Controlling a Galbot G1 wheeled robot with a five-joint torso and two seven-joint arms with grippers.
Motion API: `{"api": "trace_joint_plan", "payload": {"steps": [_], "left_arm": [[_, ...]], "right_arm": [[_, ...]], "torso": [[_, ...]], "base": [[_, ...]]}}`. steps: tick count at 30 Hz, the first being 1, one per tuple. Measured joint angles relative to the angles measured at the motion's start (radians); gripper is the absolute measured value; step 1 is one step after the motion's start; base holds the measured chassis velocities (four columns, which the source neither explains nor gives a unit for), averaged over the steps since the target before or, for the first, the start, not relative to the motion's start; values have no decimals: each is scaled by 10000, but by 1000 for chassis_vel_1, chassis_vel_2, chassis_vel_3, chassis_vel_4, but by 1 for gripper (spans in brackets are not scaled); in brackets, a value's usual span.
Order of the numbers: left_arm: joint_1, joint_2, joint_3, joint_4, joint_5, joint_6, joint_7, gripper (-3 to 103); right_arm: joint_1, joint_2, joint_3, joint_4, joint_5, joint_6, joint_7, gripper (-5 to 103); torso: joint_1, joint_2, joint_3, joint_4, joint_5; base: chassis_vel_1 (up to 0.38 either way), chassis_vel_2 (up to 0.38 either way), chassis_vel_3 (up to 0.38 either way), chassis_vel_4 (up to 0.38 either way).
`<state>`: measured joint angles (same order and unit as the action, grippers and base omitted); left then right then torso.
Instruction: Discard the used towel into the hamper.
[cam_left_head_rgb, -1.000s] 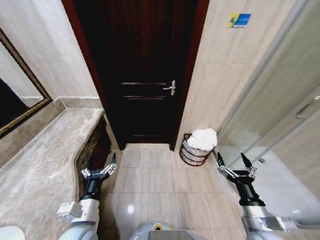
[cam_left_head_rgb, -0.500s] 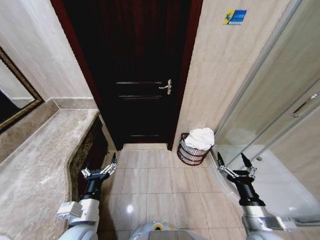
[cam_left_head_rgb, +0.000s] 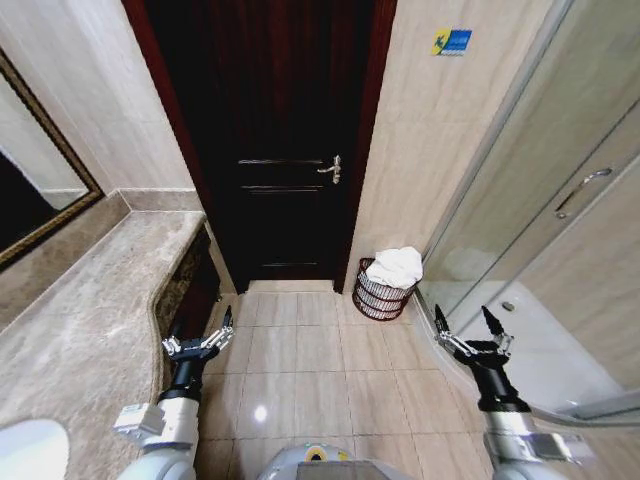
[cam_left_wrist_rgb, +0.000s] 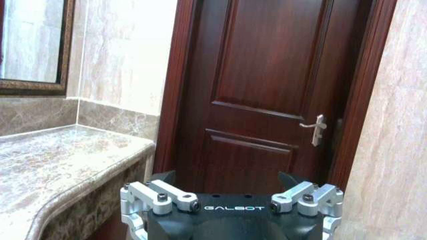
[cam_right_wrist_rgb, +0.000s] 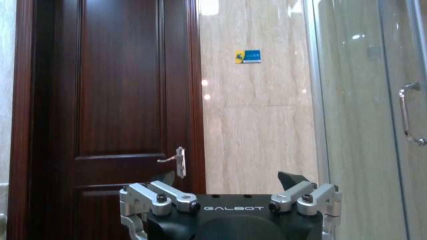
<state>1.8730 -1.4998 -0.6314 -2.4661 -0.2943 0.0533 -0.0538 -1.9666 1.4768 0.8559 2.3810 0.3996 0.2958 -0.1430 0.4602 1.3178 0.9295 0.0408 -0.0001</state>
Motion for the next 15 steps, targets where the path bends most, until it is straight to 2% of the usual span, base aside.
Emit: {"api": "trace_joint_plan", "payload": {"steps": [15], "left_arm": [[-1, 0, 0, 0, 0, 0, 0, 100]], "right_arm": [[1, 0, 0, 0, 0, 0, 0, 100]], "torso": [[-4, 0, -2, 0, 0]], "base": [[-9, 12, 10, -10]]}}
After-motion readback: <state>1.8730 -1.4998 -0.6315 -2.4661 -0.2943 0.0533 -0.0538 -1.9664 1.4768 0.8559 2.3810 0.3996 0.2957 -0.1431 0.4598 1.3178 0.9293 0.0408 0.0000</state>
